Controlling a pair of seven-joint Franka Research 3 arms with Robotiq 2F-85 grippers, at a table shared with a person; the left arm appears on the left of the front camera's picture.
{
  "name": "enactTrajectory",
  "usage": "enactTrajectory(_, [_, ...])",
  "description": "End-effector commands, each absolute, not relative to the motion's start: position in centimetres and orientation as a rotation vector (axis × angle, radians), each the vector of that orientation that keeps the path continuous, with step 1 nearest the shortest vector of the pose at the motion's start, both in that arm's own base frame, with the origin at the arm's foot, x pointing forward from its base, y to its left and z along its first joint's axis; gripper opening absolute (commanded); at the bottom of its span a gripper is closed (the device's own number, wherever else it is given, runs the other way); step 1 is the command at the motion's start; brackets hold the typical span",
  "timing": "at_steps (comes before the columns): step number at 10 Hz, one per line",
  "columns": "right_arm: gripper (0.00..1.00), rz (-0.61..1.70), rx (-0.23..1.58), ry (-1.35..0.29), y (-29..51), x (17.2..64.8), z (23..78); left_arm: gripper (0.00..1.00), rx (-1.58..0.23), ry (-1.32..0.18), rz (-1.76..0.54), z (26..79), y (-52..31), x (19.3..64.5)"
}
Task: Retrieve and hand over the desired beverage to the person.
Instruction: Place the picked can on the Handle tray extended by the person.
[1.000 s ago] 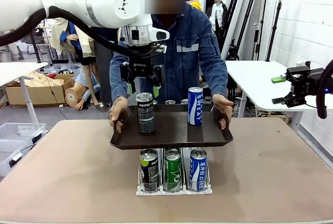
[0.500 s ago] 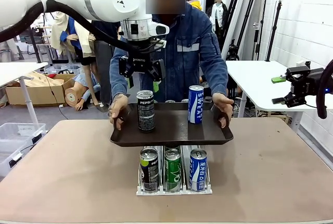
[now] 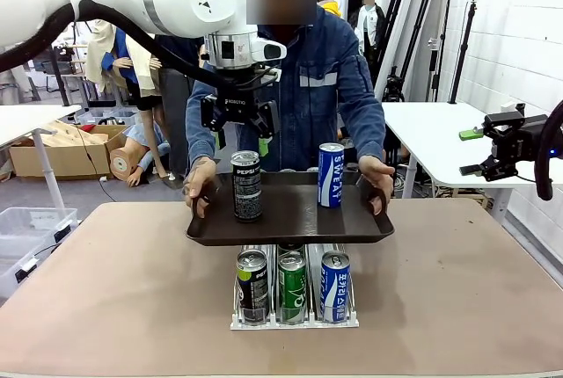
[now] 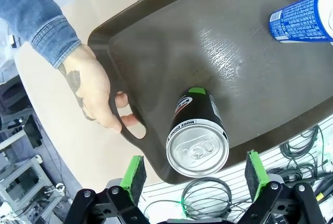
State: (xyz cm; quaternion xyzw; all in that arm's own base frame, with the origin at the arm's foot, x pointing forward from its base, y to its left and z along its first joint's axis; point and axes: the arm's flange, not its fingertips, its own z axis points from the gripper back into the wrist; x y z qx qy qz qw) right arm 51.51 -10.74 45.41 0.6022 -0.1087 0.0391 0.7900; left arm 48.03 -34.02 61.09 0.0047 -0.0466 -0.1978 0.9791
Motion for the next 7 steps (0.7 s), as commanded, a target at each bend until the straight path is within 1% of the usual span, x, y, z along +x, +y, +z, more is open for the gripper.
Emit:
enactTrajectory(1, [1.0,0.077,1.294,-0.234,-10.61,51.43,45.38,1.0,0.001,-0.101,-0.397,61.27,-34.04,48.06])
enactTrajectory(7, [1.0,0.077,1.294,-0.234,-10.61,51.43,45.38,1.0,0.001,-0.101,-0.397,61.27,-34.04,48.06])
